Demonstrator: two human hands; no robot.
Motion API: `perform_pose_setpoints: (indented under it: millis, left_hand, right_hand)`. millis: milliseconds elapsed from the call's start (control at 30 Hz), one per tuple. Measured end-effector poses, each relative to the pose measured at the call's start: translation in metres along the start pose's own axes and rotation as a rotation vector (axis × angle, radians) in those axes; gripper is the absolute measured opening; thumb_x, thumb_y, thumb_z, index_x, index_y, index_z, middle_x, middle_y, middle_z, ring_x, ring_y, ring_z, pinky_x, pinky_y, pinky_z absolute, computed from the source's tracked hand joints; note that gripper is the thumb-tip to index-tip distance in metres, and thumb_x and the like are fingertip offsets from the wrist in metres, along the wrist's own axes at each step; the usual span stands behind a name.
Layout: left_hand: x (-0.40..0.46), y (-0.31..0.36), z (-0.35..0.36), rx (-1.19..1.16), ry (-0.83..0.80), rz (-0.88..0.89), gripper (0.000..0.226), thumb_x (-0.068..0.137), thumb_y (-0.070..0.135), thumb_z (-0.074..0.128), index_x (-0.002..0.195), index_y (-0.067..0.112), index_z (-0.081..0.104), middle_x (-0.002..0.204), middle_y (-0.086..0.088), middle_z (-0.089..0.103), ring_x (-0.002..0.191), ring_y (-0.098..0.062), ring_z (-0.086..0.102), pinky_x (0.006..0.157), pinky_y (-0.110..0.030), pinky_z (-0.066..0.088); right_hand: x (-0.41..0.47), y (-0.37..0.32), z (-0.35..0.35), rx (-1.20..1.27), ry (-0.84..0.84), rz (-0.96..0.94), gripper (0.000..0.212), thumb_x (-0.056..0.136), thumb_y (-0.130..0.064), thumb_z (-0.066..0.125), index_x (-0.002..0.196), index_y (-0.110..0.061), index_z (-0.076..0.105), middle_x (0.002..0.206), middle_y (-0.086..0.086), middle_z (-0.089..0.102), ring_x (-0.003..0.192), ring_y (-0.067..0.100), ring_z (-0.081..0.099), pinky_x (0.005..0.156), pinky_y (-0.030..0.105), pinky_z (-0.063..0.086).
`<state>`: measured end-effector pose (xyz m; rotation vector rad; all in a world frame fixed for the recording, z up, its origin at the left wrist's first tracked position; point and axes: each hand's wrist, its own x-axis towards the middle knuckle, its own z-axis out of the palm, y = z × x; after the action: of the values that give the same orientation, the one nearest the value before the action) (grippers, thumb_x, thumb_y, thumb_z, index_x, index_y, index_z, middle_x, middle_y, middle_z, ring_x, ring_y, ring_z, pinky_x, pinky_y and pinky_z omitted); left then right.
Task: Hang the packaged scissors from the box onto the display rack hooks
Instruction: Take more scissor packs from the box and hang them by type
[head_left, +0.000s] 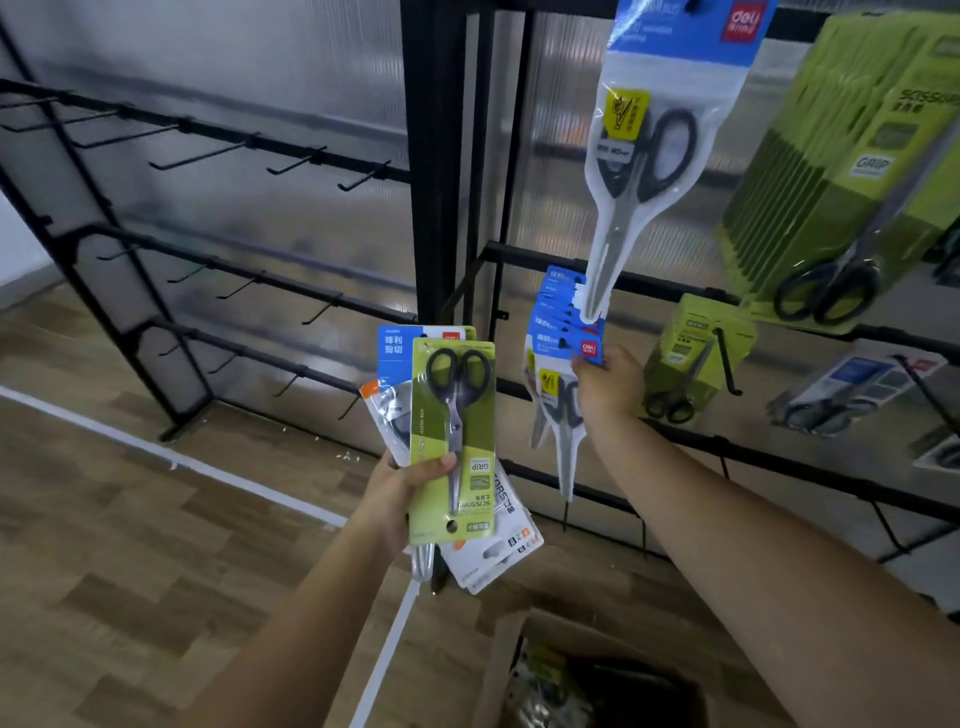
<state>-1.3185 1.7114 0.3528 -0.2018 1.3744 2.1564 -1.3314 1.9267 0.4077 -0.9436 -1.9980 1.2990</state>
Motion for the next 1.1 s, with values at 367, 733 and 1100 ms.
perform_pose_setpoints:
  millis: [367, 733, 1100]
  left_hand:
    - [-0.002, -0.005, 0.018, 0.007, -0.126, 0.000, 0.041, 0.066, 0.006, 0.066, 0.106, 0.005, 0.063, 0.090, -0.016, 0.072, 0.076, -0.031, 0.071, 0.057, -0.040, 0.057]
    - [-0.015, -0.005, 0.021, -0.107, -0.140, 0.013, 0.054, 0.078, 0.049, 0.053, 0.116, 0.012, 0.065, 0.104, -0.014, 0.072, 0.089, -0.029, 0.071, 0.062, -0.035, 0.057]
    - [-0.037, -0.019, 0.044, -0.010, -0.039, 0.092, 0.039, 0.074, 0.031, 0.064, 0.109, 0.014, 0.061, 0.103, -0.011, 0.071, 0.082, -0.025, 0.070, 0.064, -0.041, 0.056]
  right_hand:
    - [-0.069, -0.001, -0.001, 0.152, -0.712, 0.124, 0.022, 0.076, -0.009, 0.074, 0.093, 0.002, 0.063, 0.096, 0.018, 0.069, 0.083, 0.027, 0.065, 0.080, 0.042, 0.054]
    - [-0.069, 0.001, -0.016, 0.725, -0.293, 0.488, 0.013, 0.090, 0.003, 0.052, 0.092, -0.008, 0.057, 0.100, 0.017, 0.059, 0.097, 0.030, 0.056, 0.085, 0.043, 0.044]
    - [-0.081, 0.002, -0.016, 1.042, -0.230, 0.706, 0.033, 0.098, -0.012, 0.044, 0.131, -0.006, 0.046, 0.126, 0.017, 0.058, 0.111, 0.033, 0.058, 0.094, 0.053, 0.045]
